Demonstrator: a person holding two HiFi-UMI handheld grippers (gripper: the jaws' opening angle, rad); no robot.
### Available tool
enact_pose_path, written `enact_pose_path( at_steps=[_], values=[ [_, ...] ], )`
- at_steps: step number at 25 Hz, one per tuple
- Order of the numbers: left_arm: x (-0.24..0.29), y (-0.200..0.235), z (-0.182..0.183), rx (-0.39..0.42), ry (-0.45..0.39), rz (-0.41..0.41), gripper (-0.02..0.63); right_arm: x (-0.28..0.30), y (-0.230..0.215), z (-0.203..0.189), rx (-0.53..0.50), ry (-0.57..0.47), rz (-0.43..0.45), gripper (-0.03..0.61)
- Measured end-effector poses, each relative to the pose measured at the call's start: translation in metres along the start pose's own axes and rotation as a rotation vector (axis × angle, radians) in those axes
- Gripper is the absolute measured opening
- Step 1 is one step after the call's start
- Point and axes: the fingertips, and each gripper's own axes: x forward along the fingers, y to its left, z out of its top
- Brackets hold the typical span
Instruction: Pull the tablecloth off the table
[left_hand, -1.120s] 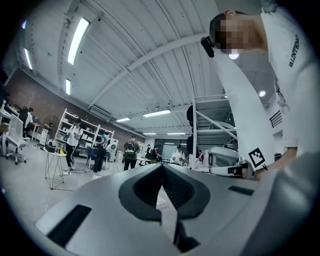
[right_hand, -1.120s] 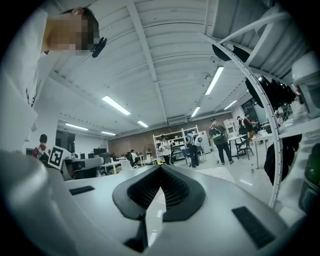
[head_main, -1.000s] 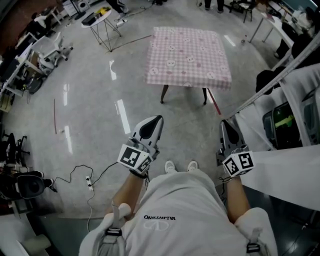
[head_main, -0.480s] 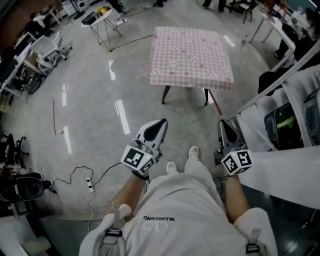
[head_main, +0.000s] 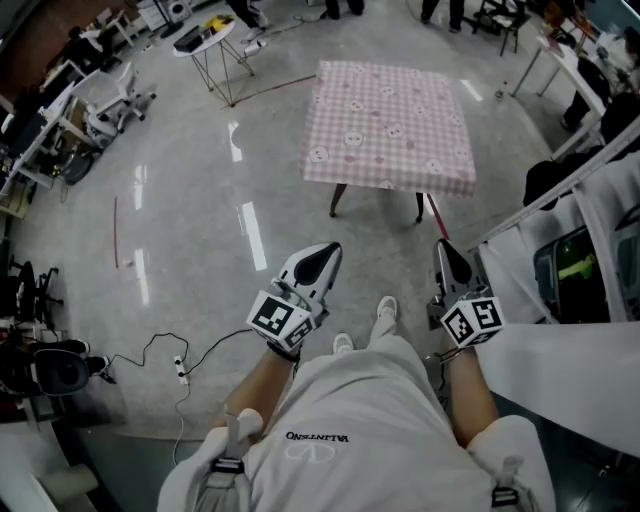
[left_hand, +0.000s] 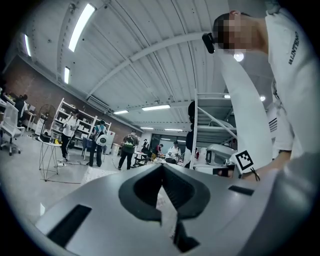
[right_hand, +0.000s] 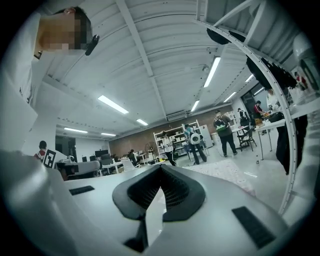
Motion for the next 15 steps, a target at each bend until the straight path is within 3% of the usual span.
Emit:
enact_pose_path(
  at_steps=[7,15],
  values=[
    [0.061,0.004,-0.010,0.005,0.031,0.007,-0.003,0.031,-0.055,0.004,0.064,0.012,0.025,0.009],
    [0.128,0.021,-0.024,-0.097,0.037,0.054,-0.002,0.075,-0.115,-0.003,0.206,0.059,0.107,0.009]
  ],
)
